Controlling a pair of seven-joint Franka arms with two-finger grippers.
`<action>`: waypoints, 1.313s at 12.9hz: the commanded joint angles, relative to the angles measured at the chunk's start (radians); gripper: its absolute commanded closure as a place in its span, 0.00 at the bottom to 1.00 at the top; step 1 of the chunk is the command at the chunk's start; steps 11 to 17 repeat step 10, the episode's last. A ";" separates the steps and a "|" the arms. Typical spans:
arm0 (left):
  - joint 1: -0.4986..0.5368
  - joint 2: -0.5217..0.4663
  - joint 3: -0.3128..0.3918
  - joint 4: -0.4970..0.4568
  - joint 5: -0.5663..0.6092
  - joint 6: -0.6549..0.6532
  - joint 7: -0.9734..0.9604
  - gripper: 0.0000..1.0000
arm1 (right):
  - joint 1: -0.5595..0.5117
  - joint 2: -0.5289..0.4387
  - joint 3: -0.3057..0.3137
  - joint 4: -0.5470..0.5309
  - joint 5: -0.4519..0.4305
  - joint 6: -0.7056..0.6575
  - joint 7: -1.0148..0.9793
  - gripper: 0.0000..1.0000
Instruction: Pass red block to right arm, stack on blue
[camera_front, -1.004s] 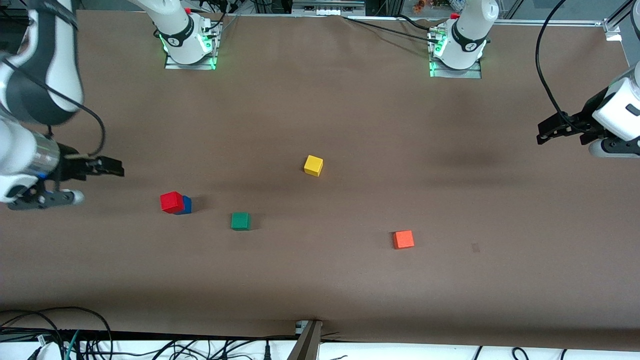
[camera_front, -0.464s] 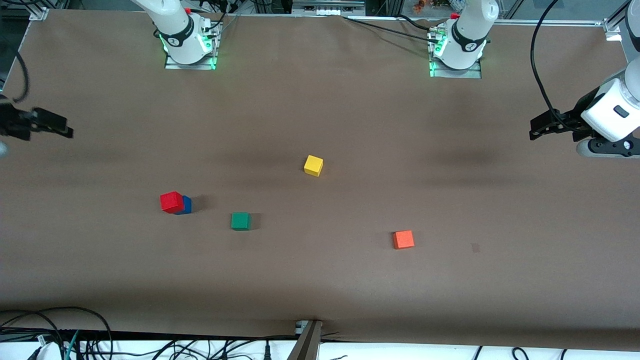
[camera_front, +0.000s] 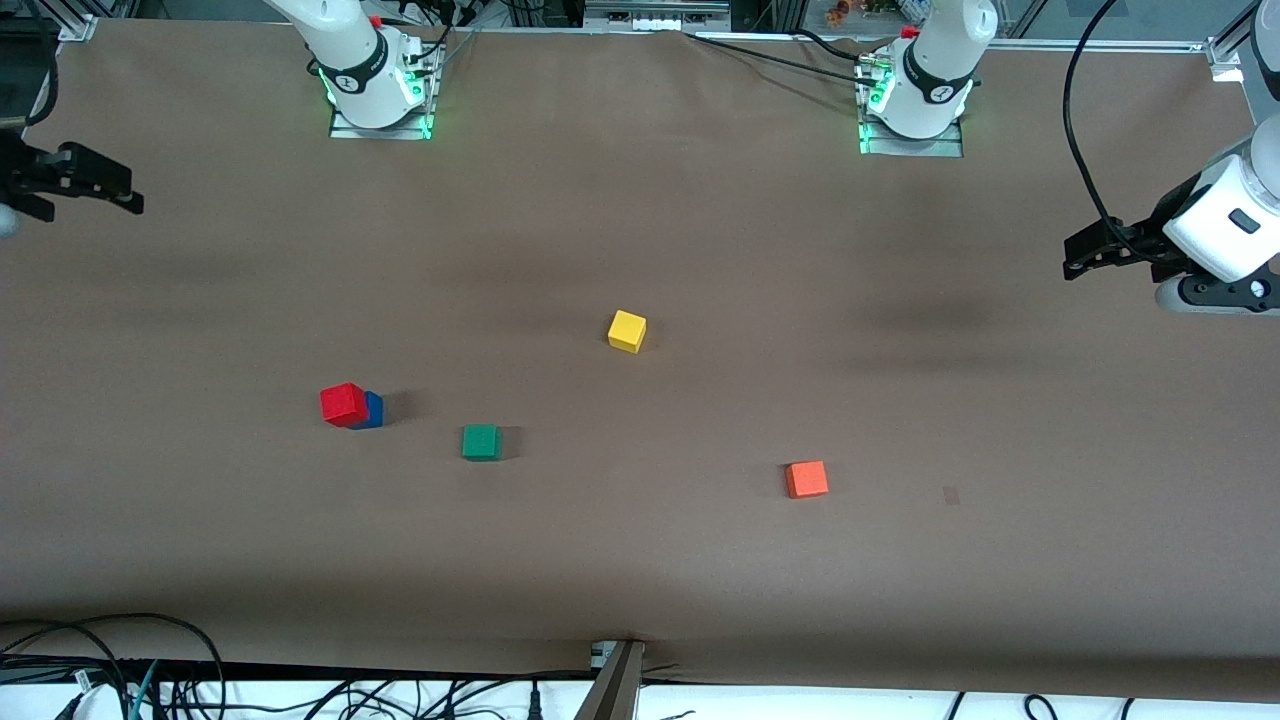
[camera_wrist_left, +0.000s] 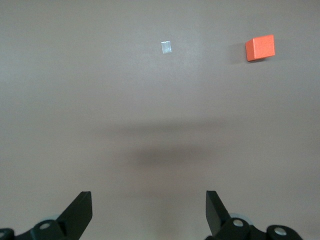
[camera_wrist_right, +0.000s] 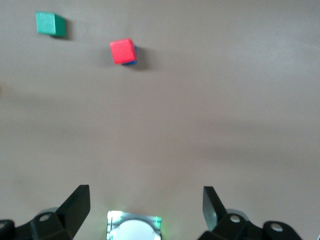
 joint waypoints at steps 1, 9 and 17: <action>-0.002 0.005 -0.016 0.031 0.045 -0.005 0.013 0.00 | -0.021 -0.031 0.038 -0.026 -0.016 -0.026 0.034 0.00; 0.000 0.023 -0.011 0.051 0.051 0.025 0.011 0.00 | -0.005 0.067 0.049 0.072 -0.041 -0.068 0.062 0.00; 0.000 0.023 -0.011 0.051 0.051 0.024 0.011 0.00 | -0.008 0.067 0.049 0.072 -0.041 -0.068 0.060 0.00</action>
